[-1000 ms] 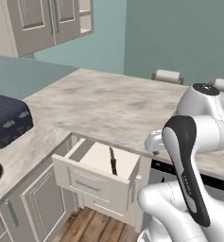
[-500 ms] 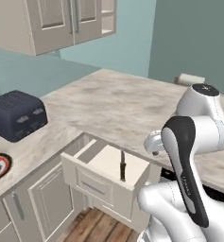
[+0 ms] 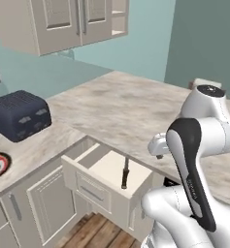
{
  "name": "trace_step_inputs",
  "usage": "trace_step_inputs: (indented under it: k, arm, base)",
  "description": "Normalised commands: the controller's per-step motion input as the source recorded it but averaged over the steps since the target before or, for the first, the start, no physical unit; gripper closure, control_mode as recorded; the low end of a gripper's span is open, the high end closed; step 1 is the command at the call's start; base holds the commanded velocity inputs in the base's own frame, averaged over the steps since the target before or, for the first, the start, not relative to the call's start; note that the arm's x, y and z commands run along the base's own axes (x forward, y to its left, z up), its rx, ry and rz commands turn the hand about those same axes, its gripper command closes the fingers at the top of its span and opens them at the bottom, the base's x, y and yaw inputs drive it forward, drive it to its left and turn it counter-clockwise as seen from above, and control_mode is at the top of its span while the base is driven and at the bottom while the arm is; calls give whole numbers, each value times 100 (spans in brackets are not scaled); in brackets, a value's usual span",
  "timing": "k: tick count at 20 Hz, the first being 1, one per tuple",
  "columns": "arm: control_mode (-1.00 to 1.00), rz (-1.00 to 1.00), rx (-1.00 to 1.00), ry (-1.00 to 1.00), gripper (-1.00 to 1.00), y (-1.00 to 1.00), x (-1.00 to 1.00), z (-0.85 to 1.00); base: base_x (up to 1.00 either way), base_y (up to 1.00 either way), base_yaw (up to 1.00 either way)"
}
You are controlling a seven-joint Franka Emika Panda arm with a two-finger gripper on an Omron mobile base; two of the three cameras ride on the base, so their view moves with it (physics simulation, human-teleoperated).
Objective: Pick up the knife from the drawer and place it on the cutting board. Then place the meat from the plate to the cutting board.
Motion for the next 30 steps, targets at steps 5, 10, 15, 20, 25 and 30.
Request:
trace_step_inputs:
  k: [5, 10, 15, 20, 25, 30]
  arm:
    - [100, 0, 0, 0, -100, 0, 0, 0]
    - [100, 0, 0, 0, -100, 0, 0, 0]
    - [100, 0, 0, 0, -100, 0, 0, 0]
    - [-100, 11, 0, 0, -100, 0, 0, -5]
    - [-100, 22, 0, -4, -100, 0, 0, -16]
    - [-100, 12, -3, -2, -100, 4, 0, -32]
  base:
    - [-4, -9, 1]
    - [1, 0, 12]
    - [4, 0, 24]
    - [0, 0, 17]
    - [0, 0, 0]
    - [0, 0, 0]
